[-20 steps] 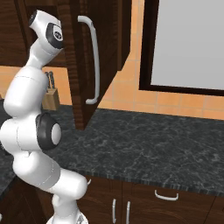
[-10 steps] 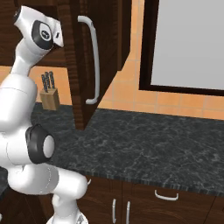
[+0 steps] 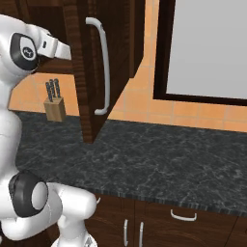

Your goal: Pick up the bowls on the counter and stack them on top of one another in the open cabinet. Place the smaller bowl on top of the larger bowl.

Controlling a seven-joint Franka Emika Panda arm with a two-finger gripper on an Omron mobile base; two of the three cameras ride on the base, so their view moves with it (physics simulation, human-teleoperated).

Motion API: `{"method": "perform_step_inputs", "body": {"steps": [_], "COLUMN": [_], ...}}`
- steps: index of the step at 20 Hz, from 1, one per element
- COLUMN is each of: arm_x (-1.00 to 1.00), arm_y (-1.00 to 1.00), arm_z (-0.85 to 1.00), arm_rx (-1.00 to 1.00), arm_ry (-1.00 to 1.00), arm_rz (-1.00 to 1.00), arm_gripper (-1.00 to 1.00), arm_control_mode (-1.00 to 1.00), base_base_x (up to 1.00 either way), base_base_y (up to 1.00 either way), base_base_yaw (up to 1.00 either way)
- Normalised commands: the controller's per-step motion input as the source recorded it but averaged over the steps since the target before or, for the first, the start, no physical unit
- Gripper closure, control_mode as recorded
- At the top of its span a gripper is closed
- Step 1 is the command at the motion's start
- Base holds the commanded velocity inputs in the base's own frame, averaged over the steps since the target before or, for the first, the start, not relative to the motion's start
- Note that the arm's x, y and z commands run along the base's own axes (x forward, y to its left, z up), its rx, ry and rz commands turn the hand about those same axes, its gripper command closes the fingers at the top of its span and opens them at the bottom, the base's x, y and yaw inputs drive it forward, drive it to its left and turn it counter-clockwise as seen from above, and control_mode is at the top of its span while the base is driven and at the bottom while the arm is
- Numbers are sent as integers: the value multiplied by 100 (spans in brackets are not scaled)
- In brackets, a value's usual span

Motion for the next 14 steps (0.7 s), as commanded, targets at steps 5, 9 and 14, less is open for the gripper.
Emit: {"method": "perform_step_inputs", "body": {"steps": [5, 9, 14], "arm_x": [-71, -65, -79], "arm_y": [7, -29, 0], "arm_z": [-2, -8, -19], "arm_rx": [-6, 0, 0], "arm_ry": [22, 7, 7], "arm_rz": [13, 12, 11], "arm_gripper": [-100, -100, -100], "arm_control_mode": [-100, -100, -100], "base_base_x": [0, 0, 0], "base_base_y": [0, 0, 0], "base_base_yaw": [0, 0, 0]}}
